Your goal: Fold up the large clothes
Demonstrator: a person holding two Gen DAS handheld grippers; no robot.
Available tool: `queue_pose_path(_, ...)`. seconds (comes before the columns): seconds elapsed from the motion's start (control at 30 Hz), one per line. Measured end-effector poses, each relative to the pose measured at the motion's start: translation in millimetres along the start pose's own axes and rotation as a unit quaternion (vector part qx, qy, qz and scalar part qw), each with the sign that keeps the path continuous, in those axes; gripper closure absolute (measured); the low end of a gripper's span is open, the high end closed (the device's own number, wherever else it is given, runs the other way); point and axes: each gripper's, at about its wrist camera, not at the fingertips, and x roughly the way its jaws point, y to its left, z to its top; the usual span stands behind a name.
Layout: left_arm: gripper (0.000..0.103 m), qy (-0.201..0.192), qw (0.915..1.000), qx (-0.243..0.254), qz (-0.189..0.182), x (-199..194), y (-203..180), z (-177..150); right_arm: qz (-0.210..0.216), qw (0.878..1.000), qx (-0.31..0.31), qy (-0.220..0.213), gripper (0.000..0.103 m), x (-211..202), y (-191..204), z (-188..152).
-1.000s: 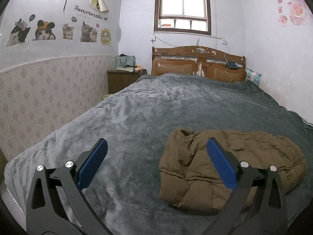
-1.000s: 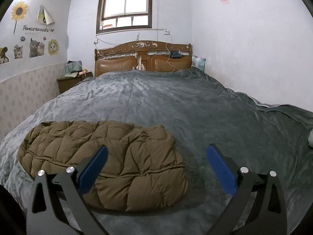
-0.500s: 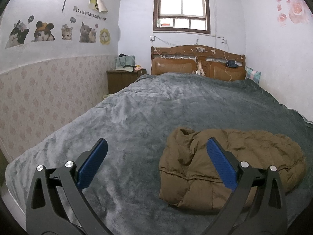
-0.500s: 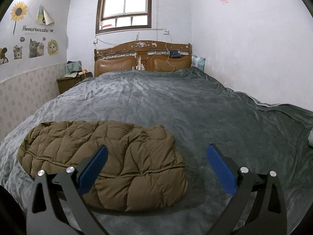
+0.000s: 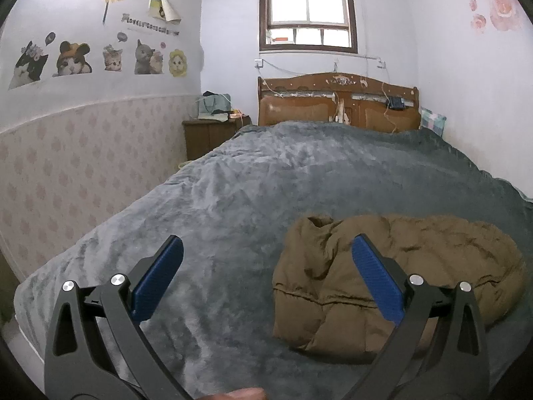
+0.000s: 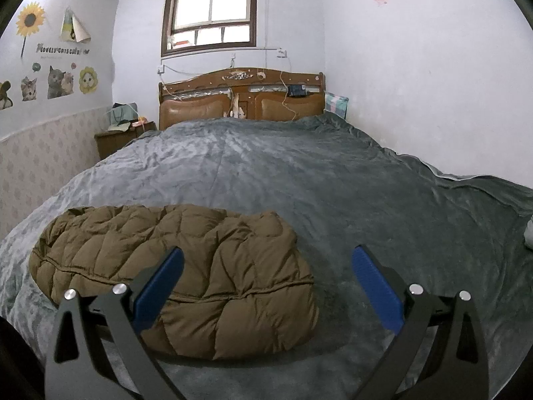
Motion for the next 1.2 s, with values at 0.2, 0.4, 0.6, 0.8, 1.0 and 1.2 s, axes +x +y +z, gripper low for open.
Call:
queue_pose_path(0.2, 0.003, -0.003, 1.0, 0.001, 0.001, -3.4, -0.6, 0.1, 0.0, 1.0, 0.0, 0.0, 0.002, 0.5, 0.3, -0.1)
queue_pose_path(0.4, 0.003, -0.002, 1.0, -0.008, 0.0, -3.5, 4.6, -0.3, 0.0, 1.0, 0.0, 0.0, 0.002, 0.8, 0.8, -0.3)
queue_pose_path(0.6, 0.003, 0.001, 1.0, 0.001, 0.001, -2.3, 1.4, 0.2, -0.001, 1.0, 0.0, 0.0, 0.002, 1.0, 1.2, -0.5)
queue_pose_path(0.8, 0.003, -0.001, 1.0, 0.0, -0.001, -4.3, 0.2, 0.8, 0.0, 1.0, 0.0, 0.0, 0.002, 0.6, 1.5, -0.5)
queue_pose_path(1.0, 0.003, 0.001, 0.9999, -0.005, -0.009, -3.5, 3.5, -0.3, -0.002, 1.0, 0.0, 0.001, 0.002, 0.6, 2.3, -1.2)
queue_pose_path(1.2, 0.003, 0.005, 1.0, -0.003, -0.007, -2.5, 1.4, 0.4, -0.002, 1.0, 0.0, 0.001, 0.002, 0.2, 1.7, -1.0)
